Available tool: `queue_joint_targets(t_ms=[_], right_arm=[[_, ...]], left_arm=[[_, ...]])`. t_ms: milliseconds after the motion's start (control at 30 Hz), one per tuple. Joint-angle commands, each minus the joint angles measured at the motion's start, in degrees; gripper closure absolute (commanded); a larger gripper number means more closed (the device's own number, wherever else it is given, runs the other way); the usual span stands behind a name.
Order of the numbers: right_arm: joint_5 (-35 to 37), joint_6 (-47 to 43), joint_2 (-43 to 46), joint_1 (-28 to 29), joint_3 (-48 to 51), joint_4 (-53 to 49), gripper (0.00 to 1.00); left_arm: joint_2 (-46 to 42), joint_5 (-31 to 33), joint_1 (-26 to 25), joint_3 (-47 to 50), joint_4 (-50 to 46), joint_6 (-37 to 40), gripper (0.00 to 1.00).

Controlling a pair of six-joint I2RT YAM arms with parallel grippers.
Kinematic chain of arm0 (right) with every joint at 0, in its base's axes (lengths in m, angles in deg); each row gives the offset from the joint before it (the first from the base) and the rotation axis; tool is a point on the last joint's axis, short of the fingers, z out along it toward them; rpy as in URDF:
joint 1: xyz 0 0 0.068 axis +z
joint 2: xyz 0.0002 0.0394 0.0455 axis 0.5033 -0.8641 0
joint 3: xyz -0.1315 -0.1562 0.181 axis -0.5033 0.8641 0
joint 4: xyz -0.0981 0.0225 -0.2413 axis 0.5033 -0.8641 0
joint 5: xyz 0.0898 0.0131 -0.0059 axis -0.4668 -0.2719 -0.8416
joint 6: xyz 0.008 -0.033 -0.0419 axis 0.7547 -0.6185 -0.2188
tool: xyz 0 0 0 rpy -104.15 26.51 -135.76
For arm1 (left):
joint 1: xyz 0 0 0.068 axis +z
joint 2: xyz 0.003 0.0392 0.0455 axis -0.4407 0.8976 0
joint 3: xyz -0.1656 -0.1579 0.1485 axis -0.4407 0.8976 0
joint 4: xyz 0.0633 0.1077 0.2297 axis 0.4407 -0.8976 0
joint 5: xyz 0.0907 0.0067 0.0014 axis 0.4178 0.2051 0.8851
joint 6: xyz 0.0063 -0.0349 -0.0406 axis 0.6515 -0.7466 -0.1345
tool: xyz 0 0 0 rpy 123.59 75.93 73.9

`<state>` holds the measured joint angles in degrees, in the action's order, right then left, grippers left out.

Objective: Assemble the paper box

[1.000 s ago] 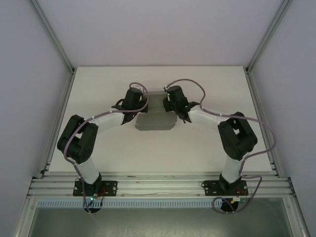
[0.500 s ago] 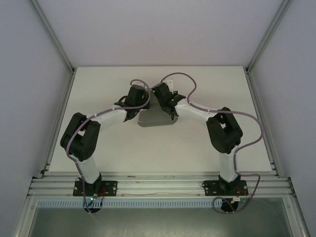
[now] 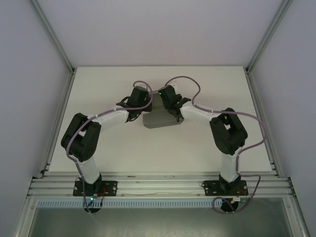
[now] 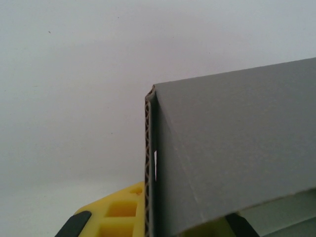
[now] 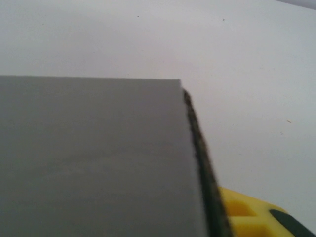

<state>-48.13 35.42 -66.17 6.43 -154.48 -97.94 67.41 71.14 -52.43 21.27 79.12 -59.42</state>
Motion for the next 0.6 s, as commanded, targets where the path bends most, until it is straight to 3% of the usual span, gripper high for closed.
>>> queue_joint_targets(t_ms=[0, 367, 400, 467, 567], right_arm=[[-1.9, -0.6, 3.8, -3.1, 2.3, -0.7, 0.57], [-11.7, 1.1, 9.2, -5.0, 6.3, 0.1, 0.49], [-12.8, 1.3, 9.5, -5.2, 6.7, 0.4, 0.52], [-12.6, 2.3, 9.7, -5.4, 7.1, 0.8, 0.69], [-8.1, 2.4, 8.3, -5.4, 6.1, -0.5, 0.83]], left_arm=[[0.6, 1.8, 0.6, -2.0, -2.4, 0.5, 1.00], [0.6, 1.5, 0.6, -2.1, -2.4, 0.7, 1.00], [0.7, 1.5, 0.7, -2.0, -2.3, 0.7, 1.00], [0.8, 1.6, 0.7, -2.4, -2.7, 0.6, 1.00], [0.7, 1.5, 0.7, -2.4, -2.7, 0.6, 1.00]])
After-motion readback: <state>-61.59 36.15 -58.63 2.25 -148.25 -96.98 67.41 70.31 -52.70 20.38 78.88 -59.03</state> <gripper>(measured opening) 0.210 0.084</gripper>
